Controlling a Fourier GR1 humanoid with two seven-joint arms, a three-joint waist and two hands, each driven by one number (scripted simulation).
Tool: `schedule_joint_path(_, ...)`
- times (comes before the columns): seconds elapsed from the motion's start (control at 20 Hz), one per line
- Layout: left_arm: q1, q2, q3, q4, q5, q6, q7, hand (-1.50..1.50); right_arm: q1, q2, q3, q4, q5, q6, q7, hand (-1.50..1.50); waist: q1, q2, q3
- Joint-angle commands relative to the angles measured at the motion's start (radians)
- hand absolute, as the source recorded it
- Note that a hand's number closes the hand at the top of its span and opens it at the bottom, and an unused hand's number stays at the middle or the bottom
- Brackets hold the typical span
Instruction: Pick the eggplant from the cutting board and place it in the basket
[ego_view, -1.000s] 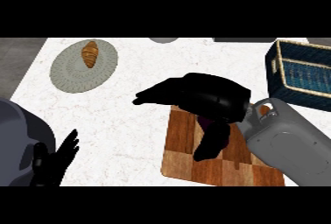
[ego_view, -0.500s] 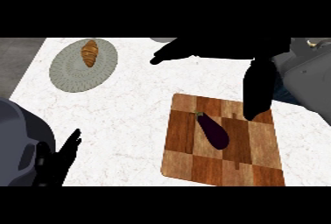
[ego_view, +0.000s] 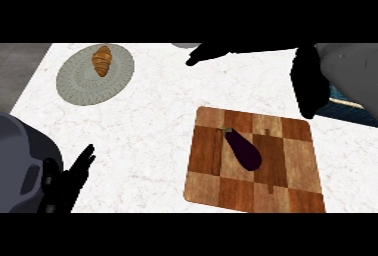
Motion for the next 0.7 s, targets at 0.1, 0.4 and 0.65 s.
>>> schedule_joint_path(0.1, -0.026, -0.050, -0.002, 0.091, -0.041, 0.017, -0.010, 0.00, 0.070, 0.022, -0.009, -0.034, 0.043, 0.049, -0.041, -1.50, -0.019, 0.000, -0.010)
schedule_joint_path(0.4, -0.010, -0.032, 0.030, 0.062, -0.039, 0.001, 0.001, 0.00, 0.191, 0.047, 0.016, -0.039, 0.138, -0.030, -0.142, -1.50, -0.012, 0.002, -0.009)
schedule_joint_path(0.65, -0.074, -0.050, 0.063, 0.120, -0.028, -0.023, 0.018, 0.00, 0.277, 0.099, 0.061, -0.017, 0.261, -0.145, -0.200, -1.50, -0.014, 0.005, -0.010)
